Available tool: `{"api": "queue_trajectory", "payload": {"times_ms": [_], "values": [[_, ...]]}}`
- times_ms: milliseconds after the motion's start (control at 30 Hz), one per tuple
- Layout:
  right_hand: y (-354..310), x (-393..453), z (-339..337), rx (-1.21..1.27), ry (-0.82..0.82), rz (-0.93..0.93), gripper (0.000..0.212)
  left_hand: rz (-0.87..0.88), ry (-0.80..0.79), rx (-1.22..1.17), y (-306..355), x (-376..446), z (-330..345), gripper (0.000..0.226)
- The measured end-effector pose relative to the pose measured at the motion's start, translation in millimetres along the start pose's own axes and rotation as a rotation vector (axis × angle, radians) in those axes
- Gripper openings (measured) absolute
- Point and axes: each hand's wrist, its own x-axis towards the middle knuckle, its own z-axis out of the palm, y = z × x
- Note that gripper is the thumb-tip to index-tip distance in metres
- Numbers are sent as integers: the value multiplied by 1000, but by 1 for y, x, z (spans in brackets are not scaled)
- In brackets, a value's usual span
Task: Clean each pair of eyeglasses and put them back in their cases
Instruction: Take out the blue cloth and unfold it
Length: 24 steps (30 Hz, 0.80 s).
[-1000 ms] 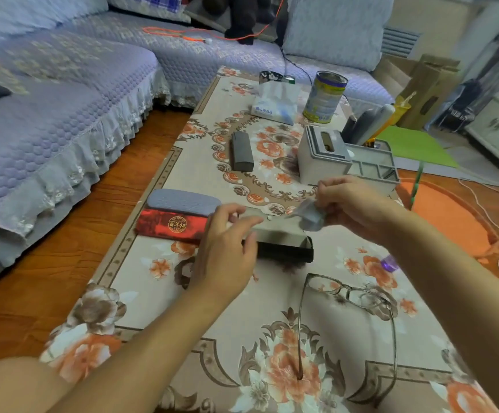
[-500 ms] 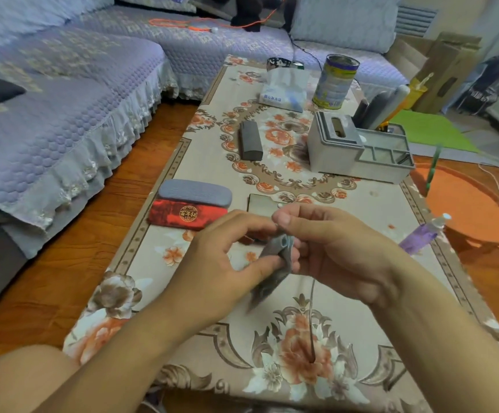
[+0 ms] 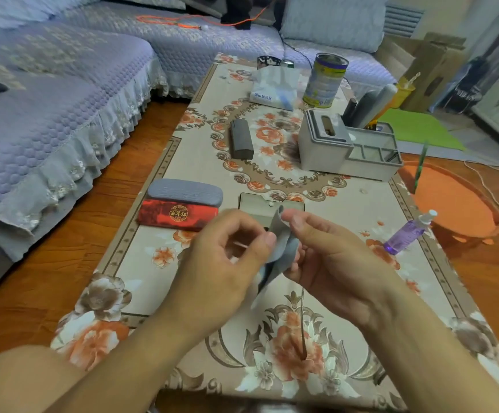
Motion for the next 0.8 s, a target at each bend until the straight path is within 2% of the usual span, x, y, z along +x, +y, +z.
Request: {"api": "queue_trajectory", "payload": {"times_ms": [100,200,267,400,500,567,667,733,800], "values": [[4,0,4,5,7,-34,31,-112,-172,-208,7,-2,2,24],[6,0,5,-78,3,-62,45,-248,-196,-309,7,-2,4,39],[3,0,3,-129,-3,-49,45,-289,-205,-308,5,-1,2,37],[-7,2,-2,-194,-88,15,37,-337,-246,-259,-4,6,-5,11],[-15,4,-7,-306,-153,77,29,-352,-228,-158,-12,11,-9,18],[-24,4,-12,-401,-161,98,26,-372,-143,-87,-14,16,-14,25],[-39,9,-23,-770,-36,42,15,-392,21,-1,-19,27,-26,27],[-45,13,-25,-1155,59,-36,17,-369,43,-13,-17,33,-33,25],[-48,16,-22,-1371,96,-88,18,-310,10,16,-15,37,-40,22]]}}
